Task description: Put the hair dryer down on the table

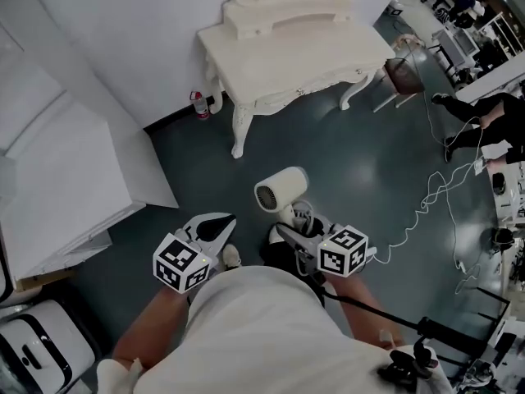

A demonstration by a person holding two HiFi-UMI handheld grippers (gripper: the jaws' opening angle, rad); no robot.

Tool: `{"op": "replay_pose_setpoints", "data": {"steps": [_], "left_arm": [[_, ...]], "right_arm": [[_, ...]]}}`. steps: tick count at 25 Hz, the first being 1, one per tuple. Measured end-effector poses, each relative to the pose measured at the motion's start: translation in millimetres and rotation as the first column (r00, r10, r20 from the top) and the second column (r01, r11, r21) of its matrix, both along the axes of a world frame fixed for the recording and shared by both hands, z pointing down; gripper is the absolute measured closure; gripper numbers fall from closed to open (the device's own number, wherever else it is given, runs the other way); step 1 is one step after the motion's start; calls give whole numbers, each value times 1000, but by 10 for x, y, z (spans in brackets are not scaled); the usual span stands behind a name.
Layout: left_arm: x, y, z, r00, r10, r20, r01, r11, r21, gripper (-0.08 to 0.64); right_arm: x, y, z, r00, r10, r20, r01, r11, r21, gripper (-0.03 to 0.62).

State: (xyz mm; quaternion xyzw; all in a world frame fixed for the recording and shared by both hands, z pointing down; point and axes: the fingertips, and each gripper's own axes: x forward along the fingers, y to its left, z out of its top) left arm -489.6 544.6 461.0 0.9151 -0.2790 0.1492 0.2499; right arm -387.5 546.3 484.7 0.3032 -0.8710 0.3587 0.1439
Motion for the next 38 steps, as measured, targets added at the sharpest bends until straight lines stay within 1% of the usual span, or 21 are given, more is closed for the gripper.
{"op": "replay_pose_setpoints", "data": {"steps": [3,8,14,18,21,25,28,30,34,36,38], "left_arm": [[94,-207,109,1000,23,4,-23,1000,6,561],[437,-699,163,999,34,6,-34,999,2,561],[1129,-1389,-20,995,84,49,-84,996,11,561],[1683,-1842,-61,992,114,46,-115,993,15,561],[2104,-2154,-106,988,150,32,-151,988,24,561],[2511,-2514,-169,980,198,27,-199,980,32,561],[2677,-2916,-92,976,216,29,-217,976,9,561],[2727,-3151,-32,974,224,27,-224,975,1,561],[2881,-3695,49,969,246,1,-245,969,-20,561],[3018,-4004,6,963,270,-13,-270,963,-16,561],[3134,-4265,-127,954,298,-31,-297,955,5,561]], "right_arm": [[50,-196,83,999,-2,-41,2,1000,12,397],[307,-770,216,997,-10,-81,12,999,33,397],[889,-1579,65,994,-11,-107,21,995,97,399],[1342,-1988,19,992,-9,-127,26,991,133,399],[1687,-2300,102,989,17,-146,2,992,127,399],[2160,-2693,234,985,62,-162,-46,994,103,399],[2469,-3110,341,980,100,-171,-86,992,90,399],[2600,-3335,379,977,114,-181,-100,991,87,399],[2820,-3877,452,967,146,-208,-135,988,69,399],[2953,-4201,449,961,160,-227,-149,987,63,400],[3059,-4489,375,953,159,-257,-146,987,67,400]]}}
